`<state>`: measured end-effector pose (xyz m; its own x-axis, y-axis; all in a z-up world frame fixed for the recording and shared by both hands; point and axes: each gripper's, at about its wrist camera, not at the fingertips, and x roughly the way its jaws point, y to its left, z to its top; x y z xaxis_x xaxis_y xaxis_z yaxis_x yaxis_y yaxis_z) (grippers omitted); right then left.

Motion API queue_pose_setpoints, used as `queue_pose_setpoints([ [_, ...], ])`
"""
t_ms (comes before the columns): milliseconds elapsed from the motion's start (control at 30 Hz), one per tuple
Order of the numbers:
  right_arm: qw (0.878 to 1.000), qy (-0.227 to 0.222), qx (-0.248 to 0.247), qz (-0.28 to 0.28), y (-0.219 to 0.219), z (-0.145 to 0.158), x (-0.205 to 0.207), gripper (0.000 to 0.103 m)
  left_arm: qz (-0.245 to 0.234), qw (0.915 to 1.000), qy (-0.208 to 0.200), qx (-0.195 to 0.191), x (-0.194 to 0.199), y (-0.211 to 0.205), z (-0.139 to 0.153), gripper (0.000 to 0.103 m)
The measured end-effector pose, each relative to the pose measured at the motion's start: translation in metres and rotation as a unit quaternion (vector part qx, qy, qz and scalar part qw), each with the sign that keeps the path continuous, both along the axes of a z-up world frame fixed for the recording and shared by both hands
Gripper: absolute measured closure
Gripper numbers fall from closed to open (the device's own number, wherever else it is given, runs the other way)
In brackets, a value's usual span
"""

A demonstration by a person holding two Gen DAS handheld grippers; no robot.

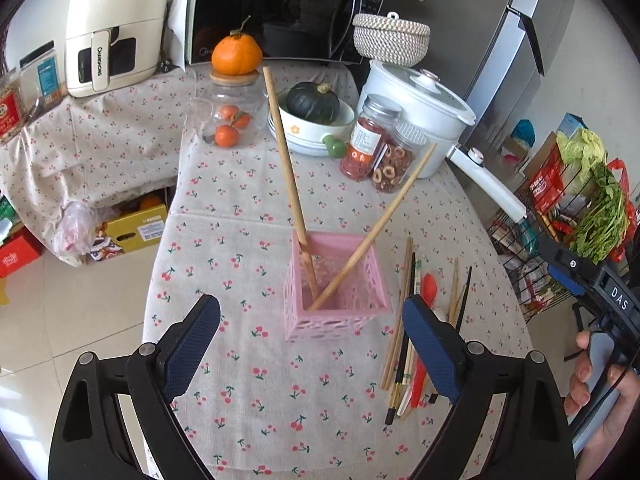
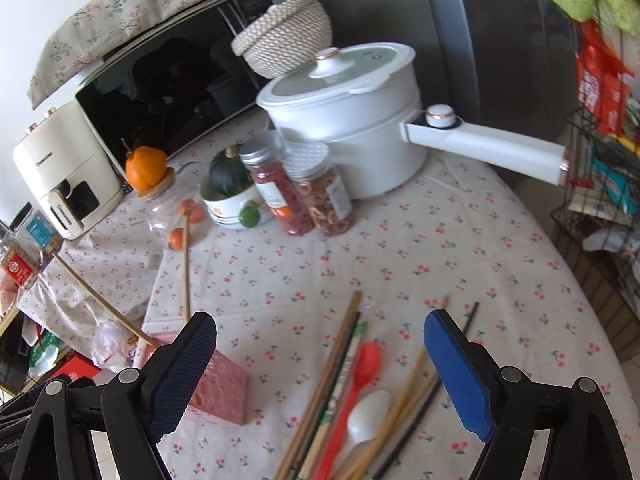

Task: Organize utensils
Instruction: 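Move the left tool back to the pile and grasp a wooden chopstick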

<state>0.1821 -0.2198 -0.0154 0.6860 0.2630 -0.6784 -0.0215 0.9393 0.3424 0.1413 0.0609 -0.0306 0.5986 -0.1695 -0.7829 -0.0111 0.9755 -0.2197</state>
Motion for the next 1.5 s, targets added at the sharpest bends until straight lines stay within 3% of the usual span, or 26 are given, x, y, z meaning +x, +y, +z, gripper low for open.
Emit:
queue_pose_setpoints([
  [267, 0.994, 0.1, -0.029, -0.036, -0.048, -0.033, -0.017, 0.012, -0.055, 0.9969, 0.041, 0.037, -0.018, -0.059, -0.019, 0.009],
  [533, 0.989, 0.136, -0.028, -0.048, -0.084, -0.048, -0.028, 0.012, -0.107, 0.9899, 0.054, 0.075, -0.014, -0.13, -0.034, 0.009],
  [900, 0.978, 0.188, -0.032, -0.079, -0.118, -0.075, -0.021, 0.012, -0.191, 0.9706, 0.071, 0.128, 0.059, -0.228, -0.066, 0.012],
  [1000, 0.978, 0.193, -0.026, -0.08, -0.124, -0.079, -0.016, 0.012, -0.2, 0.9668, 0.088, 0.133, 0.086, -0.244, -0.08, 0.027],
  [1067, 0.976, 0.197, -0.03, -0.088, -0.13, -0.083, -0.013, 0.012, -0.201, 0.9654, 0.103, 0.129, 0.102, -0.25, -0.09, 0.044],
  [1167, 0.973, 0.207, -0.034, -0.097, -0.138, -0.091, -0.006, 0.012, -0.203, 0.964, 0.123, 0.12, 0.12, -0.259, -0.105, 0.061],
  [1333, 0.968, 0.224, -0.043, -0.104, -0.147, -0.106, 0.004, 0.012, -0.198, 0.9642, 0.146, 0.099, 0.137, -0.266, -0.125, 0.076],
  [1500, 0.967, 0.232, -0.036, -0.098, -0.147, -0.111, 0.008, 0.012, -0.183, 0.9663, 0.143, 0.111, 0.143, -0.27, -0.13, 0.092],
])
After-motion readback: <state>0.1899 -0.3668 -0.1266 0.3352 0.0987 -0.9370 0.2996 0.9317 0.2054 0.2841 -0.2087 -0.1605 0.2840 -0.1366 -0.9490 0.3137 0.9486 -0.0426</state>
